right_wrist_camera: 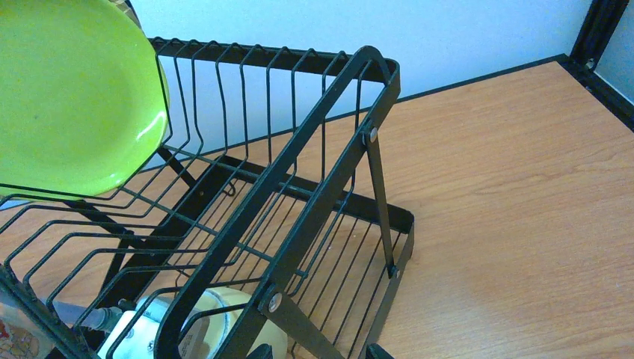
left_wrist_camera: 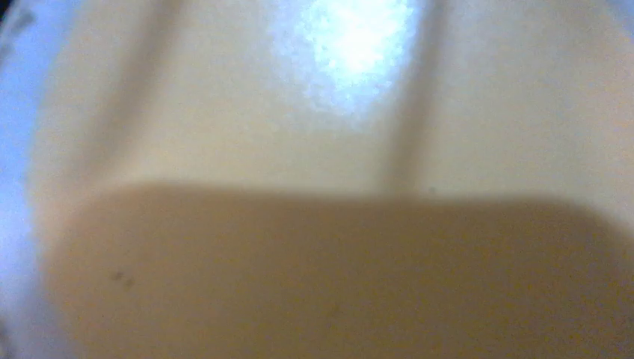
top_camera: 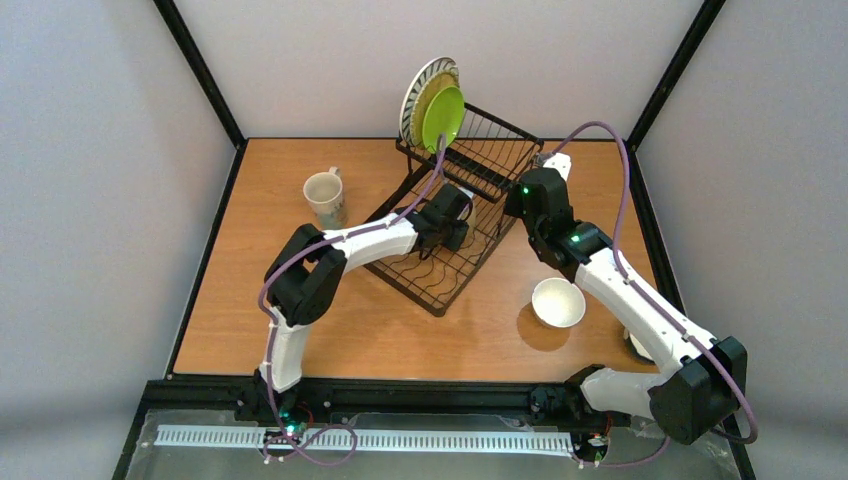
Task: Load the mixed dishes into the dish rack
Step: Place the upside down cup on the dish rack, then move the cup to the dish rack.
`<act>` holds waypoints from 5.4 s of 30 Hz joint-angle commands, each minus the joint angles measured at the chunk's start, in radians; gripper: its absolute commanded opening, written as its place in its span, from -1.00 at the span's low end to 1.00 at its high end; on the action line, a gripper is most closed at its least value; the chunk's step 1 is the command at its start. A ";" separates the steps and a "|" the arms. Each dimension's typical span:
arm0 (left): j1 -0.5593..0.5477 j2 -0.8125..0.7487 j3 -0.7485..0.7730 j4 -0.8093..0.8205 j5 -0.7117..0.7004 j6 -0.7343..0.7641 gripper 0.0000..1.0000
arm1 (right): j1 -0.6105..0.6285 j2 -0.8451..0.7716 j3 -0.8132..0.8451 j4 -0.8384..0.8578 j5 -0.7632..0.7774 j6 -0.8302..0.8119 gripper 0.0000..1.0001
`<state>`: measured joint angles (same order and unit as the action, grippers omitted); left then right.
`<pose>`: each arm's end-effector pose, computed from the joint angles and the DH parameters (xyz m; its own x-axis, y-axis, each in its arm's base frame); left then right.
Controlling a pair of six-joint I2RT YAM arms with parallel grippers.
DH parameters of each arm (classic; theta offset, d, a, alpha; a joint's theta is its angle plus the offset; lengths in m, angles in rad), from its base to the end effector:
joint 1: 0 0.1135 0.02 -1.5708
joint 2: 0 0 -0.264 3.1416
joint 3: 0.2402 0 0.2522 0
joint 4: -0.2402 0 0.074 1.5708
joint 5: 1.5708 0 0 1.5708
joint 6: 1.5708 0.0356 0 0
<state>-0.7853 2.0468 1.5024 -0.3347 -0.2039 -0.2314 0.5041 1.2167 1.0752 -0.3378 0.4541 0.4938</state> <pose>0.3241 -0.3138 0.1888 -0.6680 0.3503 -0.6566 0.4601 0.8878 0.0055 0.2470 0.1184 0.3371 -0.3998 0.2659 -0.8772 0.1093 0.9640 0.2424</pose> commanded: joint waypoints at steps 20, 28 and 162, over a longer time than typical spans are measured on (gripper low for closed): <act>0.005 -0.100 -0.072 0.099 0.009 -0.046 0.05 | -0.010 -0.032 0.008 -0.020 -0.034 0.009 0.43; 0.004 -0.217 -0.161 0.104 0.026 -0.088 0.17 | -0.011 -0.046 0.022 -0.032 -0.057 -0.018 0.43; -0.009 -1.519 -0.681 -0.387 -0.483 -0.855 0.41 | 0.240 1.063 0.496 -0.013 0.736 -0.513 0.38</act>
<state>-0.7887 0.4969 0.8135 -0.7044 -0.6529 -1.0733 0.7036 2.2936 1.5681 -0.3187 1.2060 -0.0734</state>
